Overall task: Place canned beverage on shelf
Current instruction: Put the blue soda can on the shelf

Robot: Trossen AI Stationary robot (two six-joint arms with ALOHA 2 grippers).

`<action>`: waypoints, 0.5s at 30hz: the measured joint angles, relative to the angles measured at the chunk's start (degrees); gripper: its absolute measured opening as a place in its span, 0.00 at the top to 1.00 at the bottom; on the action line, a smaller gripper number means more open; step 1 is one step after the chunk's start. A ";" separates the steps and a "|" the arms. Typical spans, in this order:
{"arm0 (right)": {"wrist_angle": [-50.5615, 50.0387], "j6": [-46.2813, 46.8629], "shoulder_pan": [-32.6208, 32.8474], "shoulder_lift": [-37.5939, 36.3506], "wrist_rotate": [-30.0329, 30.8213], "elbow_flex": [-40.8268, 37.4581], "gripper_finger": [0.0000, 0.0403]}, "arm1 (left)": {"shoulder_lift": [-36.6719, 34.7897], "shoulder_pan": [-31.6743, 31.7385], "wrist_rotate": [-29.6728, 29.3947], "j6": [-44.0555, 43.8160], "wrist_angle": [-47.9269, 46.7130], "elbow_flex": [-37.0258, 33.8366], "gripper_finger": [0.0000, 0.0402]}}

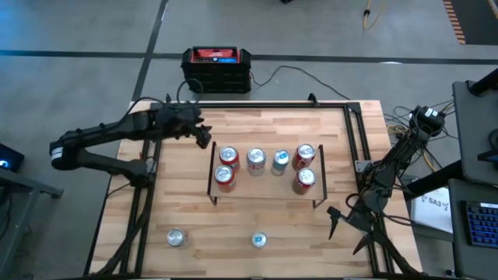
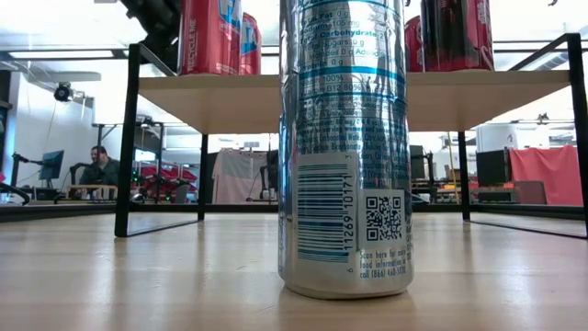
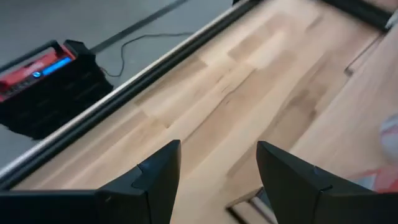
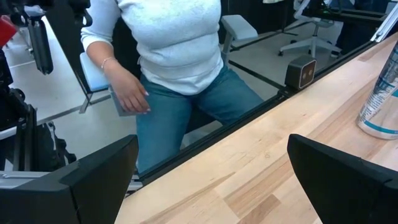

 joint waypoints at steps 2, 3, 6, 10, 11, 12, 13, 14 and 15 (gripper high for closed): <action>0.00 -0.05 -0.02 0.00 -0.01 0.00 0.01 | 1.75 -0.07 -0.79 1.28 -2.23 1.79 0.51; 0.00 -0.08 -0.02 0.00 0.00 0.00 0.01 | 2.63 -0.08 -0.95 1.41 -3.08 2.50 0.51; 0.00 -0.01 -0.02 0.00 0.00 0.00 0.01 | 4.80 -0.08 -0.97 1.95 -5.02 3.89 0.51; 0.00 0.00 -0.02 0.00 -0.01 0.00 0.01 | 7.08 -0.08 -1.10 4.58 -6.71 5.06 0.51; 0.00 -0.02 -0.02 0.00 -0.02 0.00 0.01 | 7.47 -0.08 -1.15 4.64 -7.36 5.47 0.51; 0.00 -0.07 -0.02 0.00 0.00 0.00 0.01 | 7.77 -0.05 -1.34 4.69 -7.83 5.89 0.51; 0.00 -0.08 -0.01 0.00 -0.02 0.00 0.01 | 8.07 -0.07 -2.24 4.78 -8.56 6.48 0.51; 0.00 -0.06 -0.02 0.00 -0.01 0.00 0.01 | 8.25 -0.07 -3.62 4.78 -9.62 7.09 0.51; 0.00 0.00 -0.02 0.00 -0.02 0.00 0.01 | 8.38 -0.08 -5.57 4.78 -11.03 7.74 0.51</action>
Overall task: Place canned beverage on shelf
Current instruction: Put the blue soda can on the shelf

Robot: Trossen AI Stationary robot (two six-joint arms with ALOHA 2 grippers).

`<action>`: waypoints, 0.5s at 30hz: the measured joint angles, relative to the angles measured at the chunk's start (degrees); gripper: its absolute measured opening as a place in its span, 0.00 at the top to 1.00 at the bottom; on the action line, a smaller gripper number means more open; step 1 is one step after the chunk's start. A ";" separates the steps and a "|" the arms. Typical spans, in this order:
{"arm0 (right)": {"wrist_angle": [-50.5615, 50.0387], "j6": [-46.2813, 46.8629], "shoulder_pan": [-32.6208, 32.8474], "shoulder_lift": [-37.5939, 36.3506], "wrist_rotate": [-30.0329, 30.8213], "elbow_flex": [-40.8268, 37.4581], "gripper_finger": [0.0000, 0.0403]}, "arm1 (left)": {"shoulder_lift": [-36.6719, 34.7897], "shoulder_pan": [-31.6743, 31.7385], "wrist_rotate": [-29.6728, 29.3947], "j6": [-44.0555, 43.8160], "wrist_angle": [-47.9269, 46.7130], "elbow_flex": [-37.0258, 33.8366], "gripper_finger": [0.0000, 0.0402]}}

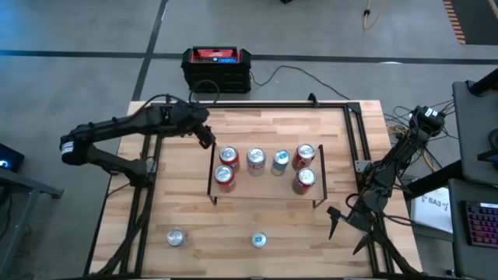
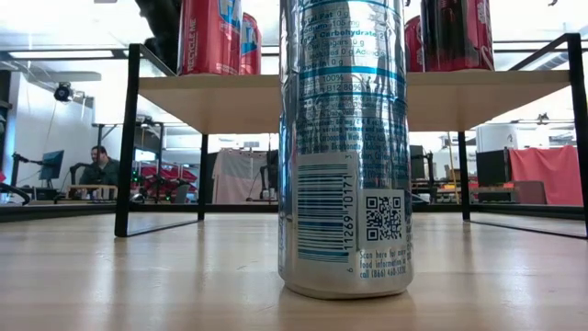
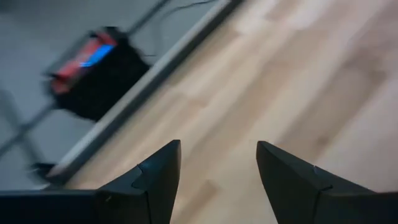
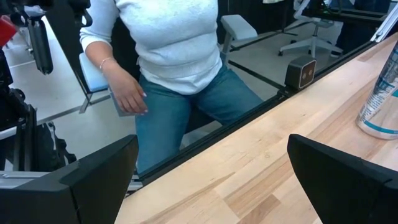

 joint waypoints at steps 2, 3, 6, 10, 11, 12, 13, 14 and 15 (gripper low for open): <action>0.00 -0.06 0.00 0.00 0.02 0.00 0.01 | 0.01 0.00 -4.70 -0.40 -3.10 1.21 0.51; 0.00 -0.09 0.02 0.00 0.02 0.00 0.01 | -0.17 0.00 -6.80 -1.11 -5.03 1.73 0.51; 0.00 -0.02 0.00 0.02 0.02 0.00 0.01 | -1.36 0.04 -10.30 -5.34 -11.50 2.85 0.51; 0.00 0.00 0.00 0.02 0.01 0.00 0.01 | -3.88 -1.16 -8.76 -14.76 -21.55 1.84 0.51; 0.00 -0.02 0.00 0.01 0.02 0.00 0.01 | -4.69 -1.90 -7.94 -17.36 -23.94 0.98 0.51; 0.00 -0.06 0.01 0.00 0.00 0.00 0.01 | -5.58 -2.86 -6.88 -19.64 -25.67 0.02 0.51; 0.00 -0.09 0.01 0.02 0.00 0.00 0.01 | -6.56 -3.99 -5.62 -21.84 -26.92 -1.09 0.51; 0.00 -0.06 0.00 0.02 0.02 0.00 0.01 | -7.48 -5.30 -3.98 -23.93 -27.82 -2.16 0.51; 0.00 0.00 0.00 0.02 0.02 0.00 0.01 | -8.40 -6.77 -1.88 -25.70 -27.98 -3.24 0.51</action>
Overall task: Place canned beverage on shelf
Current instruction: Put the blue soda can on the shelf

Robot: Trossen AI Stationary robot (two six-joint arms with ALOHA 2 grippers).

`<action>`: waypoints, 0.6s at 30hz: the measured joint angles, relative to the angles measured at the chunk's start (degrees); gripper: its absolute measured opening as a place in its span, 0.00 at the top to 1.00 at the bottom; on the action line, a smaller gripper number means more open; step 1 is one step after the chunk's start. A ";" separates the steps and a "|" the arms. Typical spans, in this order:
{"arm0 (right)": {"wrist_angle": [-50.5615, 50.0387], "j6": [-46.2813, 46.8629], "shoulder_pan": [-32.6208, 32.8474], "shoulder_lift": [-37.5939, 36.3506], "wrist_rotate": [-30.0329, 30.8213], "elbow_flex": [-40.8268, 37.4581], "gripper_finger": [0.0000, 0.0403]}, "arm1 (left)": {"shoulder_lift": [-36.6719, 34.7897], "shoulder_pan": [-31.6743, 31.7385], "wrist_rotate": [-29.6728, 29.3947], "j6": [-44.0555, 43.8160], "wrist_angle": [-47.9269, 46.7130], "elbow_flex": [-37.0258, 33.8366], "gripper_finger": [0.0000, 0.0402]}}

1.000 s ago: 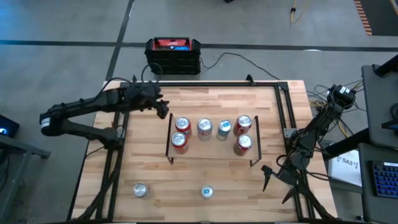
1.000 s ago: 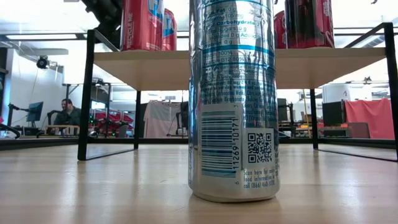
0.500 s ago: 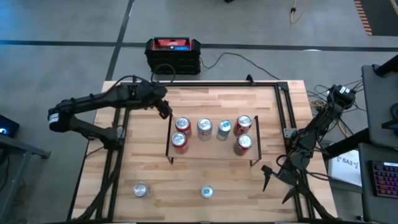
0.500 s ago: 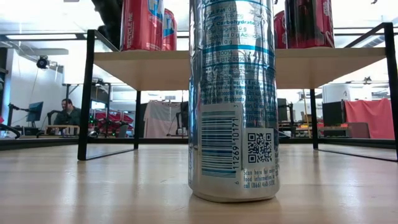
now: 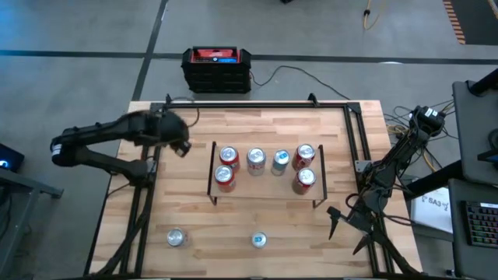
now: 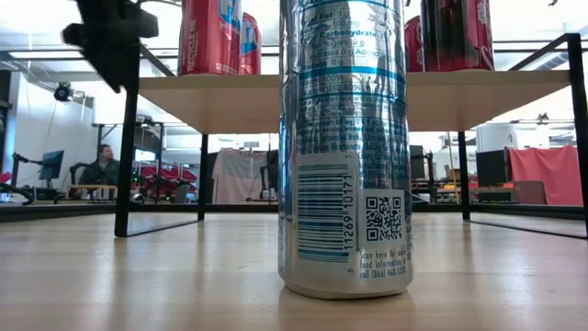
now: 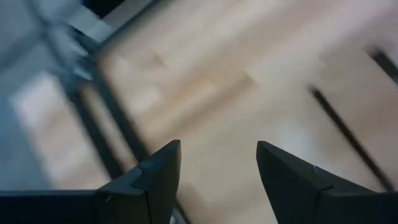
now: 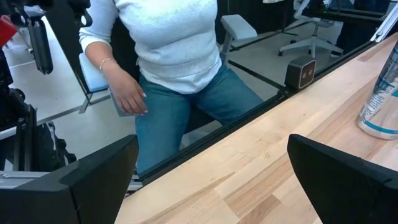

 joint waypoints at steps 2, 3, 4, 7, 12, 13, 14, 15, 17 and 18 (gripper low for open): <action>0.00 -0.06 0.02 0.00 -0.02 0.00 0.01 | -1.79 -3.55 5.19 -3.58 0.78 -2.04 0.51; 0.00 -0.10 0.00 0.00 0.00 0.00 0.01 | -2.46 -5.66 7.69 -5.59 1.10 -2.82 0.51; 0.01 -0.07 0.00 0.00 -0.01 0.00 0.01 | -3.00 -8.05 9.46 -7.58 1.61 -3.43 0.51; 0.00 -0.07 0.01 -0.01 -0.02 0.00 0.01 | -3.76 -15.83 11.38 -14.56 1.92 -4.50 0.51; 0.00 -0.05 0.00 -0.01 0.00 0.00 0.01 | -3.13 -29.16 13.78 -29.25 1.81 -3.94 0.51; 0.00 -0.08 0.00 0.00 0.00 0.00 0.01 | -2.66 -31.95 14.01 -32.28 1.96 -3.37 0.51; 0.00 -0.07 0.00 0.00 -0.02 0.00 0.01 | -2.04 -34.60 14.00 -35.21 2.01 -2.67 0.51; 0.01 -0.01 0.01 0.00 -0.01 0.00 0.01 | -1.35 -37.13 14.00 -37.98 2.02 -1.85 0.51; 0.00 -0.05 0.01 0.00 -0.02 0.00 0.01 | 0.67 -41.68 13.91 -42.91 2.04 0.36 0.51; 0.00 -0.08 0.00 0.00 -0.02 0.00 0.01 | 1.88 -43.91 13.64 -44.77 2.02 1.63 0.51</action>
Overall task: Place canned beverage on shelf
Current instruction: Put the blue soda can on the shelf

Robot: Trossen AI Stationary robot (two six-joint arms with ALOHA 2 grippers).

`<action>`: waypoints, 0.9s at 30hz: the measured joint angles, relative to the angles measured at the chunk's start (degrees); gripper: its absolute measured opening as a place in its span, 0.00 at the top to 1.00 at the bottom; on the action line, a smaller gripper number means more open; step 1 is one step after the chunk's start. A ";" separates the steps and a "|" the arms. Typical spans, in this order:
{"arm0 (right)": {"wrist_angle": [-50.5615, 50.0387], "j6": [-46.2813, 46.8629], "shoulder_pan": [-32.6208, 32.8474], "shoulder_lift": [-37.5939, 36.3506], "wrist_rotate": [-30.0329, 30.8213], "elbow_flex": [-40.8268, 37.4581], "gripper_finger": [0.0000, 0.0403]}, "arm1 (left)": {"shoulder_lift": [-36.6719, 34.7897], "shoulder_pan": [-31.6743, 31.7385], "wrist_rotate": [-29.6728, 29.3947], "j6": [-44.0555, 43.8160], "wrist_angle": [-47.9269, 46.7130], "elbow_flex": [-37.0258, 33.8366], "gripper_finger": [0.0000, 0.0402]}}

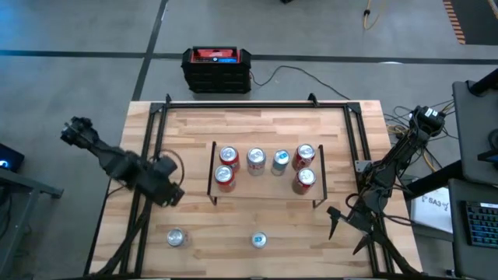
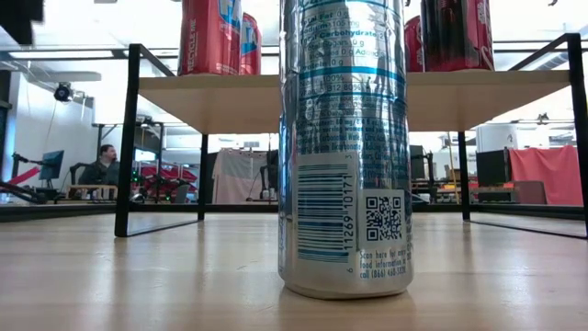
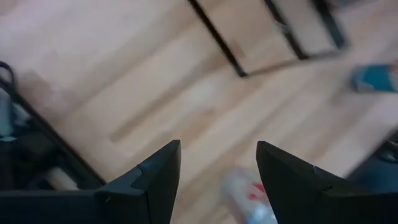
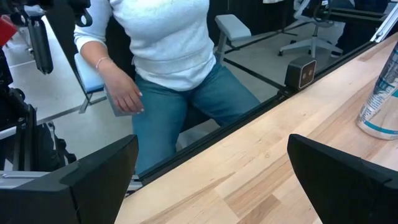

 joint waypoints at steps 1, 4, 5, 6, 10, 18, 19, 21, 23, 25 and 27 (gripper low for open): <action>0.00 0.02 0.00 0.00 0.02 0.00 0.01 | 1.52 -2.20 -0.72 -1.57 0.04 1.46 0.51; 0.00 0.03 0.01 0.00 0.00 0.00 0.01 | 6.75 -7.66 -3.42 -5.00 0.22 6.94 0.51; 0.00 0.00 0.00 0.00 0.02 0.00 0.01 | 8.87 -9.23 -4.53 -5.31 0.45 9.04 0.51; 0.02 0.03 0.02 0.00 0.00 0.00 0.01 | 11.03 -10.62 -5.80 -5.27 0.91 11.24 0.51; 0.01 -0.02 0.01 0.00 0.01 0.00 0.01 | 21.28 -14.21 -11.28 -0.77 3.21 21.99 0.51; 0.00 0.05 0.02 0.00 0.00 0.00 0.01 | 44.40 -16.47 -20.25 24.19 4.75 49.55 0.51; 0.00 0.00 0.00 -0.01 0.01 0.00 0.01 | 46.70 -16.47 -21.76 26.06 3.55 53.01 0.51; 0.00 0.07 0.01 0.00 0.01 0.00 0.01 | 51.44 -16.63 -25.26 30.12 0.34 60.17 0.51; 0.00 0.02 0.00 0.00 0.02 0.00 0.01 | 55.86 -16.88 -28.88 33.33 -1.83 65.99 0.51; 0.00 0.00 0.02 0.00 0.00 0.00 0.01 | 57.16 -16.95 -31.26 36.05 2.16 64.07 0.51; -0.07 0.07 0.02 0.00 0.00 -0.02 0.01 | 57.91 -16.63 -30.06 38.43 5.22 61.04 0.51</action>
